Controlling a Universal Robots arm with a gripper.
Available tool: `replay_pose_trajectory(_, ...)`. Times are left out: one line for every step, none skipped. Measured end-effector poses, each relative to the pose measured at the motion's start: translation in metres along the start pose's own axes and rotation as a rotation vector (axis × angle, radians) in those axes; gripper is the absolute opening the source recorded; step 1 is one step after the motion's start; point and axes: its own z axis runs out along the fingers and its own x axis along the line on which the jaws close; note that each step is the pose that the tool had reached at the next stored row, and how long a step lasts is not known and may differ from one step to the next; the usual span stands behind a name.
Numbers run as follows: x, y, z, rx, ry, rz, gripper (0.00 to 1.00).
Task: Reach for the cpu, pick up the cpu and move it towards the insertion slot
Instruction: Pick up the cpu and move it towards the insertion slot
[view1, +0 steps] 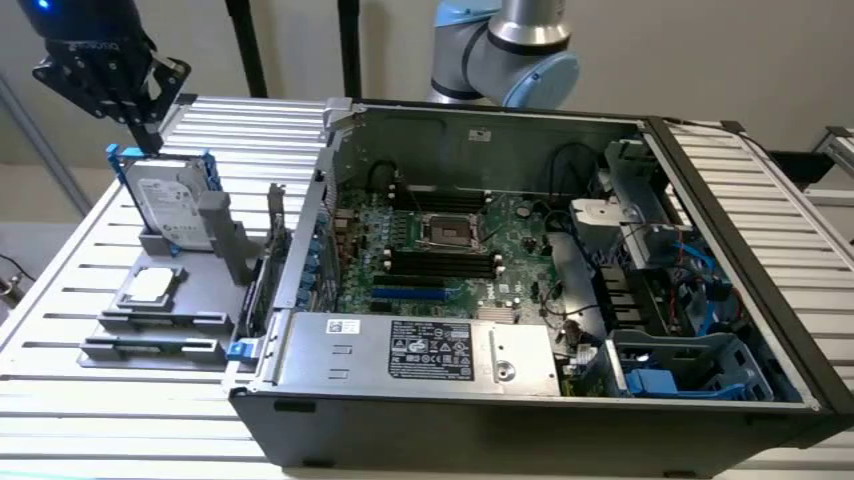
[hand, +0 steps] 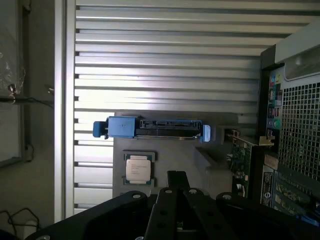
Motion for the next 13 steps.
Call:
replay_pose_trajectory(0.002, -0.0003, 0.0003, -0.0002, -0.0001, 0.000, 0.11)
replay_pose_trajectory(0.005, -0.0006, 0.0004, -0.0003, 0.0000, 0.000, 0.11)
replay_pose_trajectory(0.008, -0.0010, 0.0007, -0.0003, 0.0003, 0.000, 0.11)
replay_pose_trajectory(0.012, -0.0016, 0.0010, -0.0003, 0.0008, 0.000, 0.11)
replay_pose_trajectory(0.015, -0.0021, 0.0013, -0.0003, 0.0018, 0.000, 0.11)
replay_pose_trajectory(0.019, -0.0028, 0.0018, -0.0002, 0.0035, 0.000, 0.11)
replay_pose_trajectory(0.022, -0.0034, 0.0024, -0.0003, 0.0050, 0.000, 0.11)
replay_pose_trajectory(0.026, -0.0040, 0.0030, -0.0004, 0.0064, 0.000, 0.11)
replay_pose_trajectory(0.029, -0.0046, 0.0037, -0.0003, 0.0079, 0.000, 0.11)
replay_pose_trajectory(0.033, -0.0051, 0.0044, -0.0004, 0.0094, 0.000, 0.11)
replay_pose_trajectory(0.037, -0.0056, 0.0051, -0.0004, 0.0109, 0.000, 0.11)
replay_pose_trajectory(0.040, -0.0060, 0.0058, -0.0004, 0.0126, 0.000, 0.11)
replay_pose_trajectory(0.044, -0.0065, 0.0064, -0.0003, 0.0144, 0.001, 0.11)
